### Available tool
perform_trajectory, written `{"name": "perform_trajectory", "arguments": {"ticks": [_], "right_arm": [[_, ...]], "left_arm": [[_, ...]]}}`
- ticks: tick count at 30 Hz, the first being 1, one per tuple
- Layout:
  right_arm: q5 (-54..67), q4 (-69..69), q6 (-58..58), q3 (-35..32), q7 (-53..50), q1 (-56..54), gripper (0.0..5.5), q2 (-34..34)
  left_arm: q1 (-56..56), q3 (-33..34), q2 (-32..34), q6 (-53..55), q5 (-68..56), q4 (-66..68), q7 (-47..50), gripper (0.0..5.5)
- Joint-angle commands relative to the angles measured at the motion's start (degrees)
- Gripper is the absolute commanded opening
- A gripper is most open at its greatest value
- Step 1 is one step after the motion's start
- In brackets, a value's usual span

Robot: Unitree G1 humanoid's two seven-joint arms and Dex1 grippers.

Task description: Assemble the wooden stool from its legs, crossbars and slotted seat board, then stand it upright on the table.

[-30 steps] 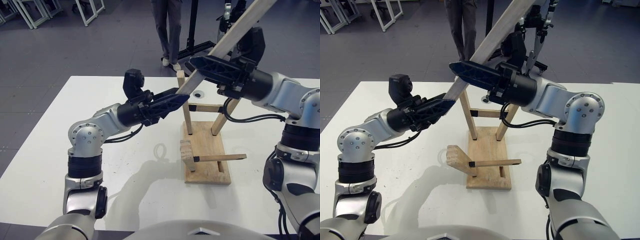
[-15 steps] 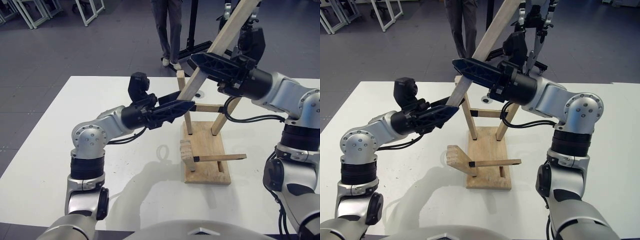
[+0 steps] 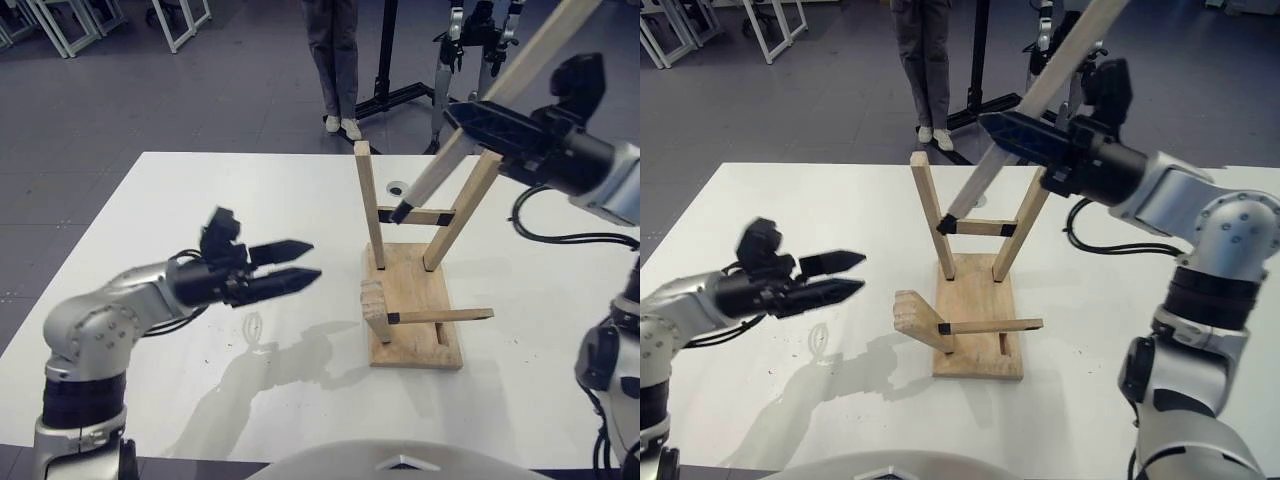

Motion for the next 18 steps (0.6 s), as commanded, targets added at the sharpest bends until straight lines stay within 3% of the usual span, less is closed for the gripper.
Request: {"name": "perform_trajectory", "arguments": {"ticks": [1, 6, 9, 13, 18], "right_arm": [[-5.25, -3.11, -3.21, -2.25, 13.69, 8.31, 2.04, -8.50], [-16.01, -3.79, -8.55, -0.43, 28.86, 19.85, 2.04, -19.50], [-25.35, -8.63, -15.93, 2.43, 35.53, 34.25, 2.04, -23.05], [-35.43, -11.17, -25.86, 7.22, 39.96, 44.72, 2.04, -23.26], [-35.78, -19.51, -25.94, 13.36, 36.54, 44.23, 2.04, -17.57]], "left_arm": [[2.49, -3.69, -1.18, -2.64, 3.61, -2.36, -0.04, 4.01], [5.02, -6.94, 0.66, -4.23, 7.67, -3.22, -1.33, 4.01], [6.61, -8.76, 2.23, -4.93, 10.41, -3.45, -2.14, 4.01], [7.93, -9.05, 2.72, -4.76, 10.87, -4.40, -1.85, 4.01], [7.29, -10.19, 1.68, -4.35, 11.07, -4.71, -0.24, 4.01]]}}
